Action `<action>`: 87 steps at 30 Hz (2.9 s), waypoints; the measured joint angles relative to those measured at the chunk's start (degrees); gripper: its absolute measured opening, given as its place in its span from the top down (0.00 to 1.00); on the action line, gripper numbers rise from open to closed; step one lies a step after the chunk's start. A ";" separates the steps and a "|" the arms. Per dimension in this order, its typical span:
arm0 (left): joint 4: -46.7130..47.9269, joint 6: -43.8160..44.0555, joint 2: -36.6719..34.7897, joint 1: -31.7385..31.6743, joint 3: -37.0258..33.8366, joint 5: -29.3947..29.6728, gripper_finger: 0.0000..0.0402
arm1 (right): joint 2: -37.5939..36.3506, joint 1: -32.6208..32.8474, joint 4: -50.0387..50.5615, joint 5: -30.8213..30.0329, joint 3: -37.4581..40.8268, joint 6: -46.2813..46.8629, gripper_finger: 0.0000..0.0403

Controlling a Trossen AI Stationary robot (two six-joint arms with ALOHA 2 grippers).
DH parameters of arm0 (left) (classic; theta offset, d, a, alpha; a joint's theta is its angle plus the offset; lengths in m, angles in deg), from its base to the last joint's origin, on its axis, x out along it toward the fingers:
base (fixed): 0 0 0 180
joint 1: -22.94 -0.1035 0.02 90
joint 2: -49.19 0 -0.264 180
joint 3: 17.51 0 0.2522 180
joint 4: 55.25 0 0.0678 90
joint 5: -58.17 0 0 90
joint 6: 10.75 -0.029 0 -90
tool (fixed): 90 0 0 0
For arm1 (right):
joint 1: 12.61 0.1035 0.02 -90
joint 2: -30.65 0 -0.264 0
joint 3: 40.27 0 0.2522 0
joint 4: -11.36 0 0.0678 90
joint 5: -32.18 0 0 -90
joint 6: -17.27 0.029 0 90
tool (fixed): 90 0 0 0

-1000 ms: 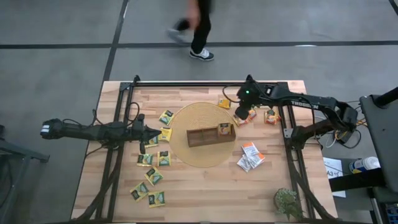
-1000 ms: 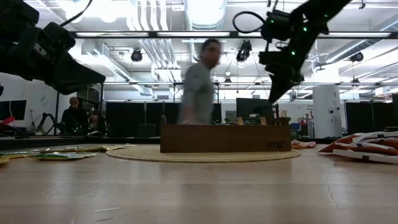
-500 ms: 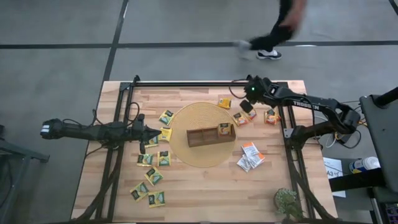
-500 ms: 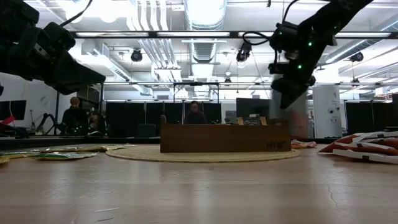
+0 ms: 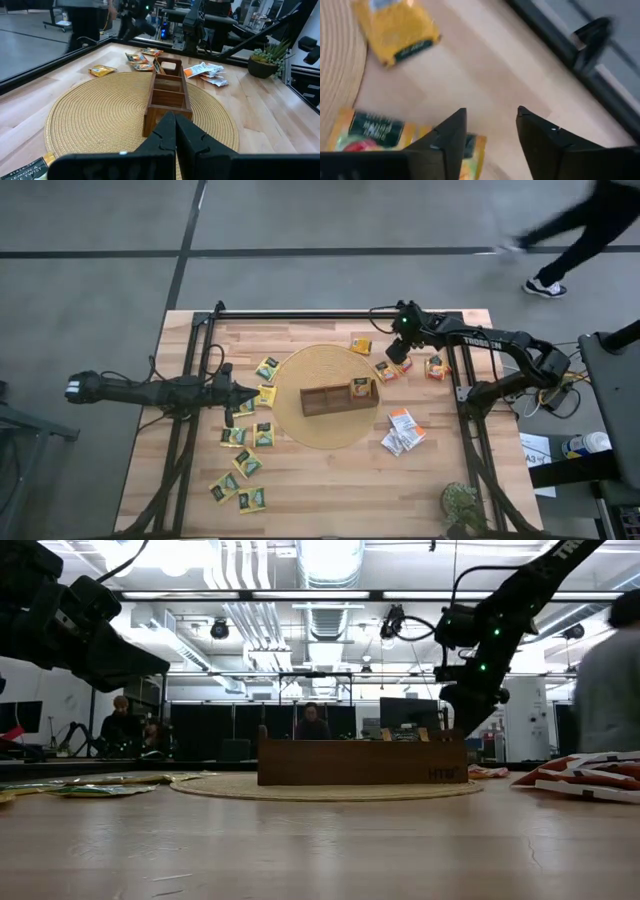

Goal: Pick & Place Tea
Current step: Put the orange tea bag into the right section of the wooden organizer

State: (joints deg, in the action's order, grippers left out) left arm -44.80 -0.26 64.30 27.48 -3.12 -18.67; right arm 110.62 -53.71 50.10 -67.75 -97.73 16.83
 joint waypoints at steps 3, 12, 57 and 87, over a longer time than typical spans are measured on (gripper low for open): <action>0.00 0.00 0.00 -0.01 0.01 0.01 1.00 | 1.83 0.02 1.31 -0.10 0.00 -3.31 0.53; 0.00 0.00 0.00 -0.02 0.01 0.01 1.00 | 6.00 -0.23 1.85 0.43 0.00 -6.92 0.54; 0.00 -0.01 0.00 -0.01 0.02 0.01 1.00 | 6.38 -2.40 1.15 8.23 -0.04 -20.47 0.71; 0.00 -0.01 0.00 0.00 0.01 0.01 1.00 | 11.01 -0.52 0.98 6.91 -0.14 -53.39 0.71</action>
State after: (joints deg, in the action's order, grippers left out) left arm -44.80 -0.26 64.30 27.48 -3.12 -18.67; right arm 121.63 -54.23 51.08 -60.84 -97.87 -36.57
